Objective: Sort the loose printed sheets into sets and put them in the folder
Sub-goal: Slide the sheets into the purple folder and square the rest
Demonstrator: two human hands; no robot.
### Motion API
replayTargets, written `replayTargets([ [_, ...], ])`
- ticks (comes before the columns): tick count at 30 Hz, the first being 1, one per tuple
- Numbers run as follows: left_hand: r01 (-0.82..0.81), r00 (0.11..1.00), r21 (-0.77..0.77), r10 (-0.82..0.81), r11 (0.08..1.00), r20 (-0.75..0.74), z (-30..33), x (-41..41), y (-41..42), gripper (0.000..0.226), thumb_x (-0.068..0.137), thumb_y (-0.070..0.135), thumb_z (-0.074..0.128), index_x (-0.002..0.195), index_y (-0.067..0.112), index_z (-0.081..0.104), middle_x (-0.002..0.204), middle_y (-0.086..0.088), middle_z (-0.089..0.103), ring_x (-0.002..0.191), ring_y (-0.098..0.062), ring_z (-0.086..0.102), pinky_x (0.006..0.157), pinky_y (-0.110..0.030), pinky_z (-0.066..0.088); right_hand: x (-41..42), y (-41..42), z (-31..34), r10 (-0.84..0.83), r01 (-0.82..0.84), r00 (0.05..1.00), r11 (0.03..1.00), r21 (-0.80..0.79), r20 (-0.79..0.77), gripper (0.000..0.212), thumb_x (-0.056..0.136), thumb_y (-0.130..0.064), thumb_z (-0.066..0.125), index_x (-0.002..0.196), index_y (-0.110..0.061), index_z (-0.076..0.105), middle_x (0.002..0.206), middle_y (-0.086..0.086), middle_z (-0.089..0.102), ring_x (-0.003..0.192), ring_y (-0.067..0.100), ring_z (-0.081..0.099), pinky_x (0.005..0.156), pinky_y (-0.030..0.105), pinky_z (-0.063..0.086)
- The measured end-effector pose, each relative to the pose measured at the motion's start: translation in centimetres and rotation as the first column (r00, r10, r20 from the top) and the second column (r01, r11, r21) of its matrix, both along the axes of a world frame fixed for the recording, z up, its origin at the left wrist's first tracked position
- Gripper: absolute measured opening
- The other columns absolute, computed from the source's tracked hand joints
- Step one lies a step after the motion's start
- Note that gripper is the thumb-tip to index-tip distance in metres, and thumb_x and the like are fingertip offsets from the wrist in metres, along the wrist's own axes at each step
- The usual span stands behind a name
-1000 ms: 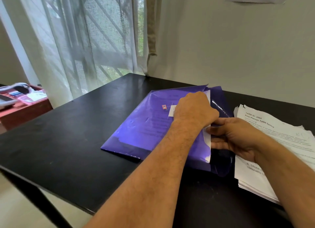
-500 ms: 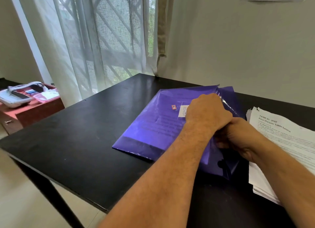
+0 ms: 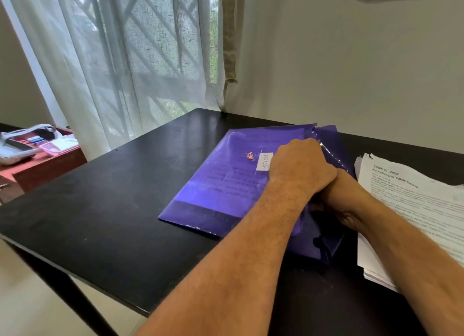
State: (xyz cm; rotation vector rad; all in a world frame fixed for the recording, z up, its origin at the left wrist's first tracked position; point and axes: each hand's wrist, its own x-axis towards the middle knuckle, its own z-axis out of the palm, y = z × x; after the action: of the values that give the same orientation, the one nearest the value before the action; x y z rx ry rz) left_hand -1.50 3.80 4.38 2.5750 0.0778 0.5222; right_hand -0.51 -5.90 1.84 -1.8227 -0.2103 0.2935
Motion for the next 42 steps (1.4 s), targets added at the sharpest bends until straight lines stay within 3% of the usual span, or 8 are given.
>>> replayTargets([
  [10, 0.001, 0.998, 0.065, 0.003, 0.998, -0.064, -1.0, 0.3, -0.8, 0.024, 0.084, 0.034, 0.061, 0.103, 0.02, 0.068, 0.098, -0.003, 0.064, 0.094, -0.024, 0.06, 0.074, -0.034, 0.048, 0.8, -3.1, 1.1, -0.139, 0.164, 0.967, 0.98, -0.108, 0.212, 0.034, 0.089, 0.009, 0.058, 0.106, -0.016, 0.074, 0.087, 0.006, 0.076, 0.067, 0.013, 0.074, 0.056, 0.022, 0.058],
  [16, 0.226, 0.974, 0.008, -0.226, 0.974, 0.001, -1.9, 0.1, -3.5, 0.038, 0.092, 0.022, 0.056, 0.129, 0.019, 0.063, 0.124, -0.004, 0.062, 0.114, -0.022, 0.055, 0.089, -0.034, 0.047, 1.0, -8.2, 2.6, -0.326, 0.357, 0.905, 0.931, -0.074, 0.273, 0.022, 0.093, -0.002, 0.064, 0.107, -0.016, 0.072, 0.088, 0.008, 0.075, 0.071, 0.017, 0.075, 0.063, 0.025, 0.06],
  [20, 0.358, 0.933, -0.028, -0.359, 0.933, -0.018, -2.9, 0.2, -4.7, 0.036, 0.098, 0.029, 0.054, 0.134, 0.023, 0.061, 0.133, 0.003, 0.061, 0.117, -0.017, 0.059, 0.102, -0.035, 0.049, 0.9, -13.0, 3.9, -0.341, 0.408, 0.891, 0.891, -0.199, 0.3, 0.02, 0.092, -0.009, 0.067, 0.107, -0.022, 0.072, 0.096, 0.003, 0.073, 0.086, 0.019, 0.072, 0.081, 0.036, 0.059],
  [24, 0.433, 0.897, -0.005, -0.431, 0.901, -0.094, -4.0, 0.8, -5.7, 0.041, 0.098, 0.032, 0.055, 0.139, 0.024, 0.056, 0.141, 0.004, 0.054, 0.125, -0.017, 0.054, 0.106, -0.033, 0.045, 0.8, -18.0, 2.7, -0.35, 0.507, 0.852, 0.733, -0.454, 0.389, 0.023, 0.091, -0.013, 0.07, 0.111, -0.025, 0.071, 0.107, 0.001, 0.07, 0.094, 0.014, 0.062, 0.092, 0.037, 0.048],
  [30, 0.382, 0.911, 0.002, -0.376, 0.924, -0.169, -5.0, 1.8, -5.7, 0.055, 0.097, 0.038, 0.059, 0.148, 0.025, 0.045, 0.144, 0.003, 0.054, 0.129, -0.018, 0.053, 0.108, -0.035, 0.043, 2.0, -21.3, 0.9, -0.371, 0.537, 0.841, 0.668, -0.516, 0.394, 0.031, 0.092, -0.013, 0.069, 0.121, -0.025, 0.067, 0.124, 0.003, 0.065, 0.101, 0.013, 0.056, 0.1, 0.04, 0.048],
  [35, 0.369, 0.904, -0.117, -0.385, 0.922, -0.184, -4.8, 1.9, -5.8, 0.051, 0.1, 0.039, 0.054, 0.148, 0.024, 0.044, 0.134, 0.01, 0.063, 0.123, -0.014, 0.059, 0.106, -0.032, 0.045, 3.1, -22.9, 0.2, -0.393, 0.557, 0.83, 0.62, -0.553, 0.395, 0.037, 0.09, -0.015, 0.069, 0.126, -0.025, 0.064, 0.127, 0.004, 0.064, 0.094, 0.016, 0.058, 0.083, 0.032, 0.048],
  [39, 0.213, 0.942, -0.054, -0.22, 0.976, -0.255, -3.5, 2.8, -6.1, 0.053, 0.1, 0.049, 0.049, 0.147, 0.024, 0.044, 0.125, 0.009, 0.068, 0.124, -0.02, 0.058, 0.106, -0.038, 0.043, 3.3, -23.1, 0.0, -0.422, 0.57, 0.821, 0.644, -0.511, 0.385, 0.042, 0.091, -0.014, 0.067, 0.132, -0.023, 0.062, 0.128, 0.004, 0.063, 0.088, 0.015, 0.056, 0.072, 0.026, 0.045],
  [42, 0.153, 0.926, -0.035, -0.155, 0.988, -0.344, -1.7, 4.7, -6.5, 0.037, 0.097, 0.053, 0.051, 0.113, 0.024, 0.067, 0.106, 0.001, 0.074, 0.1, -0.024, 0.069, 0.098, -0.043, 0.051, 3.5, -23.1, 0.1, -0.454, 0.589, 0.805, 0.688, -0.425, 0.382, 0.042, 0.092, -0.009, 0.065, 0.132, -0.021, 0.061, 0.129, 0.004, 0.064, 0.083, 0.012, 0.056, 0.055, 0.017, 0.039],
])
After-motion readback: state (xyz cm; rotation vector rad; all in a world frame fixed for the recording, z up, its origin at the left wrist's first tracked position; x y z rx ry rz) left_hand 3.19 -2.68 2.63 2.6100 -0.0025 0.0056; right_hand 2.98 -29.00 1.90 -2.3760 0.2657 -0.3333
